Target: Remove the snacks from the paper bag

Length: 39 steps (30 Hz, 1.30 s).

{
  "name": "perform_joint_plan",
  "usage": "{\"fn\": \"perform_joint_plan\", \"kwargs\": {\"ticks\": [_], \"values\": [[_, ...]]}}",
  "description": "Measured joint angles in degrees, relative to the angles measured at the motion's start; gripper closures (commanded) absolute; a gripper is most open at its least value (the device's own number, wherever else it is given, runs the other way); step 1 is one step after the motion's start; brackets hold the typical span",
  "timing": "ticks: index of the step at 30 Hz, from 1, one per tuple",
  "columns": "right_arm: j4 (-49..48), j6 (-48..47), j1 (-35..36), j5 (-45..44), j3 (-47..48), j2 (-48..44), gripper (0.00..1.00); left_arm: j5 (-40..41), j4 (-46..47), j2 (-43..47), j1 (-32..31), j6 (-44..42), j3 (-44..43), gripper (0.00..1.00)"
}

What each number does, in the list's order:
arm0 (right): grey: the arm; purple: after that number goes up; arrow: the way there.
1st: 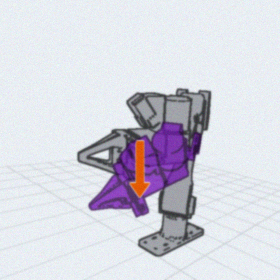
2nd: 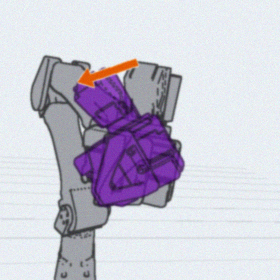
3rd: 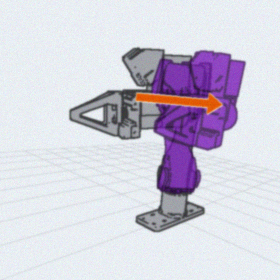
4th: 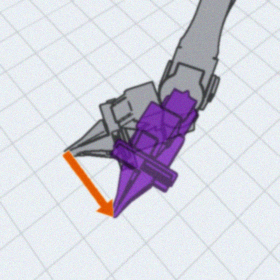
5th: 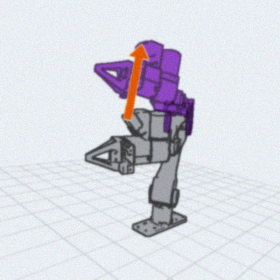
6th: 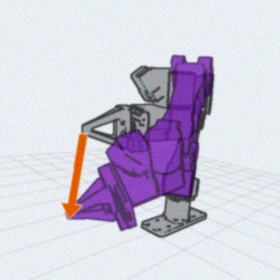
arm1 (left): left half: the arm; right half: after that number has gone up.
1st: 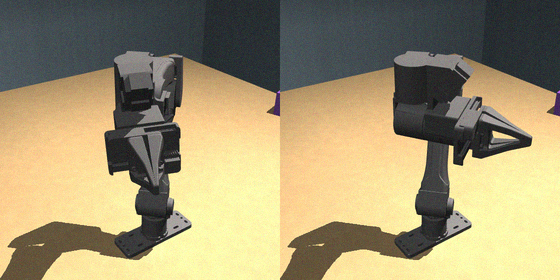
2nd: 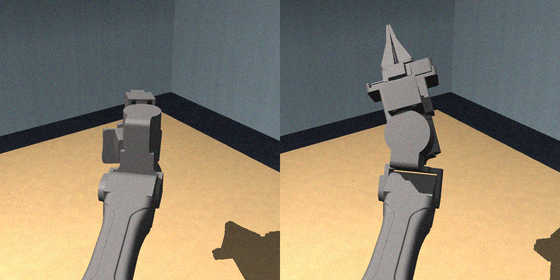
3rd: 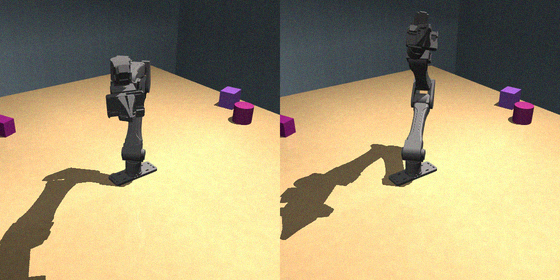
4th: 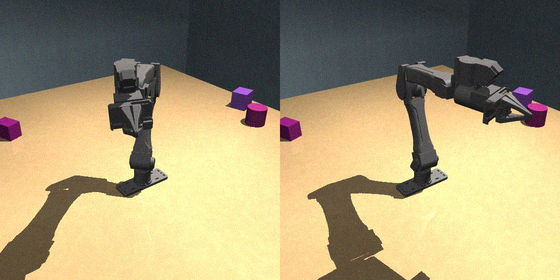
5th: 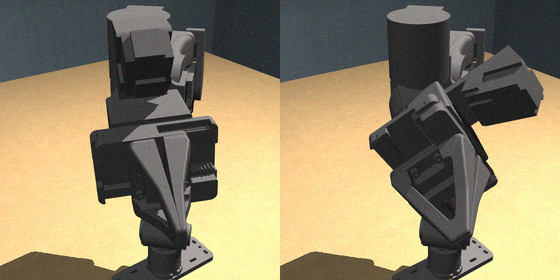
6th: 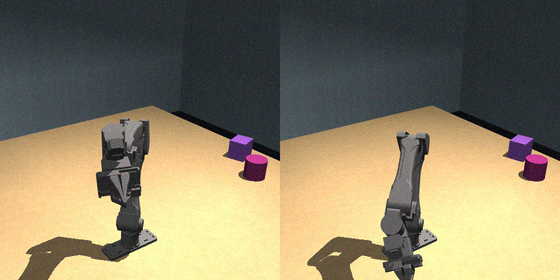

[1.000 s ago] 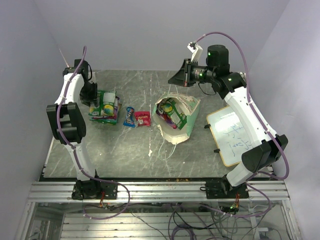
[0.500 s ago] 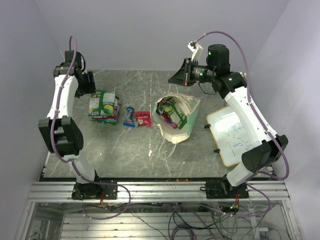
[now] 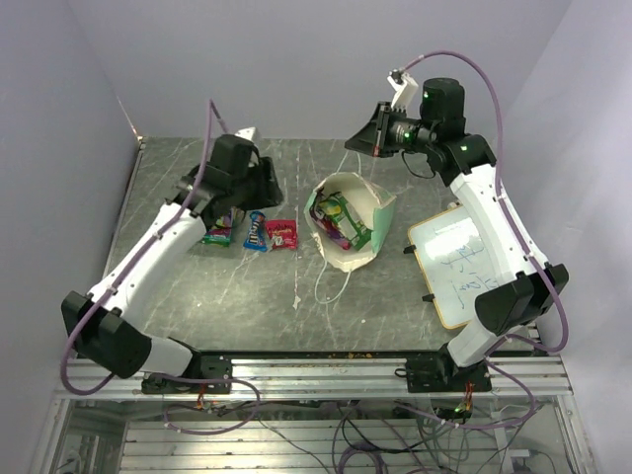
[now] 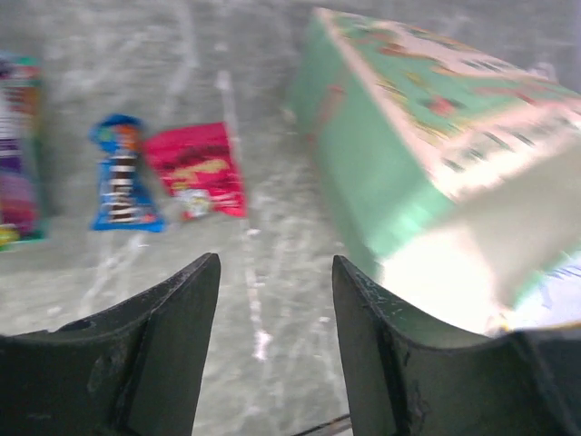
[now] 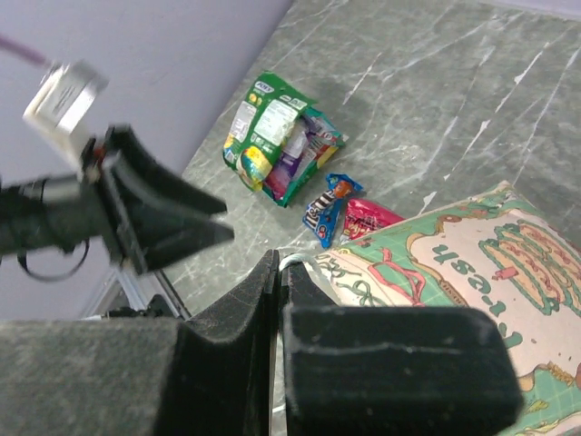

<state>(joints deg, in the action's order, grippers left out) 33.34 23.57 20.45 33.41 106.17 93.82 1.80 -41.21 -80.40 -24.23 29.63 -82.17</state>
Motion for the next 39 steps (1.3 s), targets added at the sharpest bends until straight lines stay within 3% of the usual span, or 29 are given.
{"fn": "perform_joint_plan", "kwargs": {"ticks": [3,9,12,15,30,39], "values": [[-0.3,0.6,-0.9,0.2,0.0,0.0,1.0,0.2,4.5,2.7,-7.0,4.3,2.8,0.47],[-2.1,2.0,-0.7,0.7,-1.9,0.0,1.0,4.8,16.7,7.2,-20.9,8.8,7.2,0.52],[-2.3,2.5,-0.8,0.7,-1.9,0.0,1.0,6.7,20.5,5.4,-25.5,8.6,7.1,0.56],[-2.7,3.0,-0.7,0.9,-1.8,0.0,1.0,8.8,22.8,0.8,-28.7,7.6,5.9,0.67],[-3.5,4.9,-0.7,1.7,-1.6,0.0,1.0,14.1,25.8,-19.0,-30.3,4.4,4.2,0.75],[-4.6,6.2,-0.7,1.4,-3.4,-2.3,1.0,16.0,24.9,-22.1,-28.4,3.5,3.8,0.77]]}}
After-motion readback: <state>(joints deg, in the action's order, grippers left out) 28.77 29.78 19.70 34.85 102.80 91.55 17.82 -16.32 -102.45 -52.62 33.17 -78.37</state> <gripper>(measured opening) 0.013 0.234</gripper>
